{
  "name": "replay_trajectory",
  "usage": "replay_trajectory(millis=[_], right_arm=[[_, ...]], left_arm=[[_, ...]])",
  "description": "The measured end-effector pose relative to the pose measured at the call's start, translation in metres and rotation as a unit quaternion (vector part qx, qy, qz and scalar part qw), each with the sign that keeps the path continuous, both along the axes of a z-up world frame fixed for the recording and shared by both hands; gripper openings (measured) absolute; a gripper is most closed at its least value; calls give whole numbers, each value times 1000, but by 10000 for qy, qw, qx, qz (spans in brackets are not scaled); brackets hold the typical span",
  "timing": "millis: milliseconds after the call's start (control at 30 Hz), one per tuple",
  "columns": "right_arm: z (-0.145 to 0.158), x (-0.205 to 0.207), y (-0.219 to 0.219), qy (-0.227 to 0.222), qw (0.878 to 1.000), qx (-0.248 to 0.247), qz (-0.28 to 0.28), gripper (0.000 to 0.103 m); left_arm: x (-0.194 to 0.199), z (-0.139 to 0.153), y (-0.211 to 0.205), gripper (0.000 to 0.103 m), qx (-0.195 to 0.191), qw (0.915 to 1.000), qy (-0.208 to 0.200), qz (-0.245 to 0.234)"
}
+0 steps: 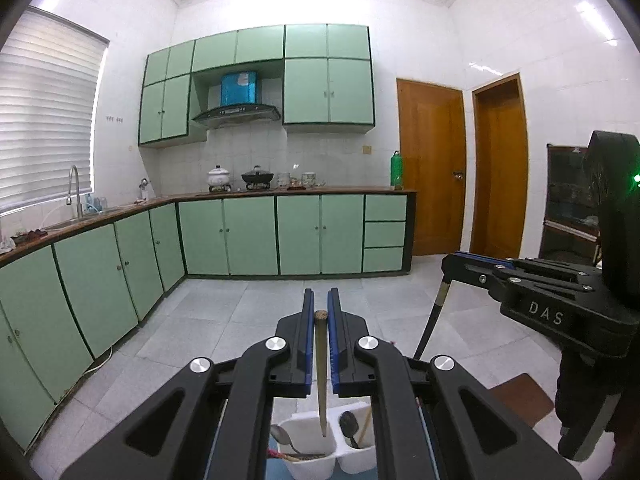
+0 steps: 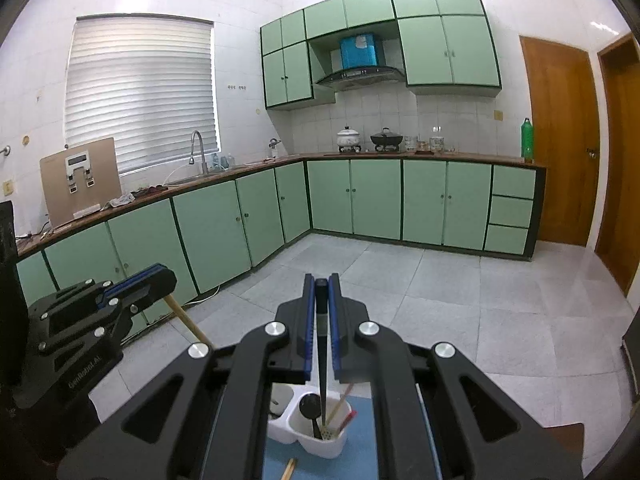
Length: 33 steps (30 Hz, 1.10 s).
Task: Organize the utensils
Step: 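Lift both chopsticks and carry them over the white holder, then open both tools to drop the chopsticks into the holder, then move both tools back to the last two chopsticks on the mat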
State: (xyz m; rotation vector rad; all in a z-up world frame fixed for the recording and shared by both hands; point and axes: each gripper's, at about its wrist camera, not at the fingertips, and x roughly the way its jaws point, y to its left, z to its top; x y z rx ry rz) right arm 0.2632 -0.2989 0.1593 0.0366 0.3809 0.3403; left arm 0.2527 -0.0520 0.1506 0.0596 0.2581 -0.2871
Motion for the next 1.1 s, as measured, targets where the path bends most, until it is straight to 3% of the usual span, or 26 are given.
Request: replay_trajectory(millis=[233, 433, 567, 800, 900, 1100], right_arm=[[-52, 26, 11, 516, 9983, -263, 23, 6], [-67, 18, 13, 664, 9973, -300, -73, 11], [-53, -3, 3, 405, 9987, -254, -193, 18], [-39, -63, -16, 16, 9990, -312, -324, 41], [-48, -94, -19, -51, 9987, -372, -330, 49], [-95, -145, -22, 219, 9986, -312, -354, 58]], left_arm=[[40, -53, -4, 6, 85, 9979, 634, -15], [46, -75, 0, 8, 76, 9954, 949, -84], [28, -61, 5, 18, 47, 9970, 768, -88], [-31, -41, 12, 37, 56, 9994, 348, -44], [-57, -48, 17, 43, 9, 9994, 332, -19], [-98, -95, 24, 47, -32, 9972, 741, 90]])
